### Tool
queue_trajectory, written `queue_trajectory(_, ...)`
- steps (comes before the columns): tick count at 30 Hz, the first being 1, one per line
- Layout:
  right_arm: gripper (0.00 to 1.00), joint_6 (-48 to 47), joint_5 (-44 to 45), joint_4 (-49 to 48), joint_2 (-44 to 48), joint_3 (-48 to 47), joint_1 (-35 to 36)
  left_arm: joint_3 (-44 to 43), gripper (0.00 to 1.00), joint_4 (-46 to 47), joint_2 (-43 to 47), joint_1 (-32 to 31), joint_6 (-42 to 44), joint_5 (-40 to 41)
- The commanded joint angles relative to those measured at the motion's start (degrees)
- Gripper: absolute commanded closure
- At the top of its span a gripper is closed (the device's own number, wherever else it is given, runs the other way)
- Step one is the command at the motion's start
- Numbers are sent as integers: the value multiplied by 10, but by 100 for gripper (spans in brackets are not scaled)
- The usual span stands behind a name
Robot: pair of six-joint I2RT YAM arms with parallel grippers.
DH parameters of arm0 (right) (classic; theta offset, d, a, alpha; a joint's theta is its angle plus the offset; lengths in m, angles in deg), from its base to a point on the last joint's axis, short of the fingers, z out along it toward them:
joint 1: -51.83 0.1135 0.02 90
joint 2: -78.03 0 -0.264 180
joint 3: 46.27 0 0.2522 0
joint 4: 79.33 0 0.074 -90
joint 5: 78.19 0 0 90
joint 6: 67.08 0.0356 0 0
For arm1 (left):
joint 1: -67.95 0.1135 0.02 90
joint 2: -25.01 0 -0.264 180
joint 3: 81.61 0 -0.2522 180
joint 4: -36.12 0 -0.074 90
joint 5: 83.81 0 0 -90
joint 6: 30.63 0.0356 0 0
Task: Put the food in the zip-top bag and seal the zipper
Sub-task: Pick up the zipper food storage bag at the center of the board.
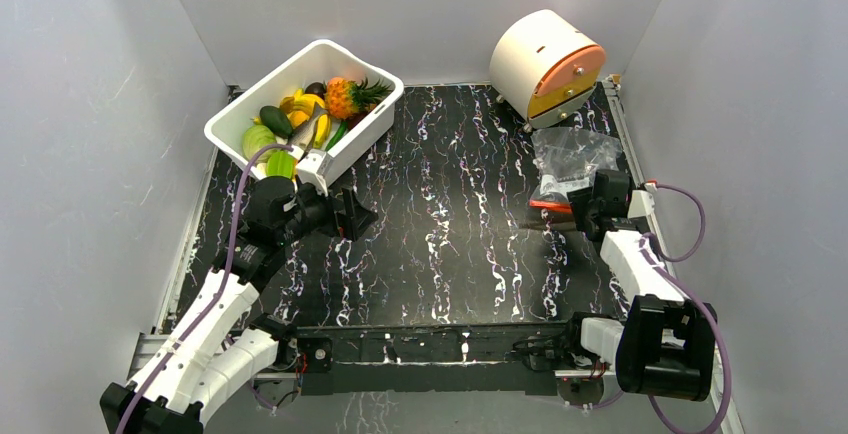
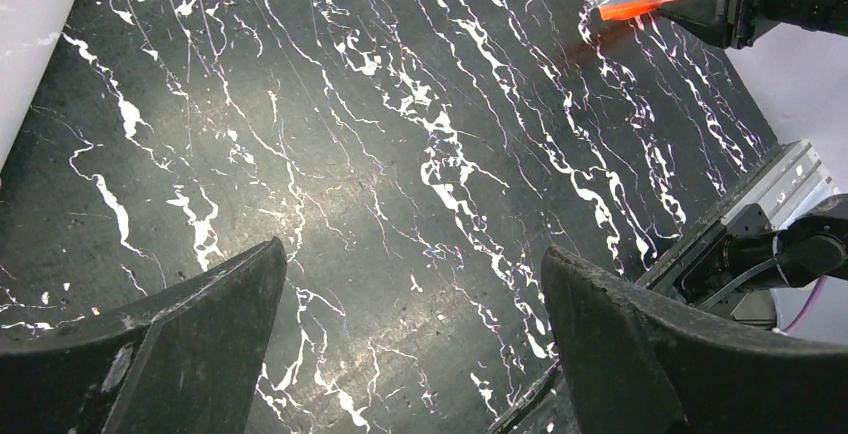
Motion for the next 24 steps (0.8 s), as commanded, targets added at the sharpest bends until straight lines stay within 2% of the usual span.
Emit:
queue_trajectory(1, 63, 10, -3, -47, -13, 9, -8, -7, 2, 3, 3, 2, 9, -14)
queue_trajectory(5, 58, 25, -18, -51, -12, 23, -9, -8, 2, 0, 4, 2, 10, -13)
queue_trajectory(9, 48, 36, -10, -73, -7, 40, -9, -5, 2, 7, 6, 2, 10, -20)
queue_trajectory(11, 48, 43, -8, -86, -14, 41, -9, -4, 2, 10, 2, 2, 9, -32)
queue_trajectory(14, 64, 36, -3, -98, -22, 36, -9, -4, 2, 9, -4, 2, 8, -36)
queue_trajectory(18, 71, -15, 1, -98, -22, 23, -9, -3, 2, 13, -10, 2, 4, -43)
queue_trajectory(21, 97, -52, -22, -116, -15, 26, -9, -3, 2, 16, -15, 2, 4, -50)
queue_trajectory(24, 100, -85, -38, -103, 19, 22, -8, -7, 2, 8, -18, 2, 4, -44)
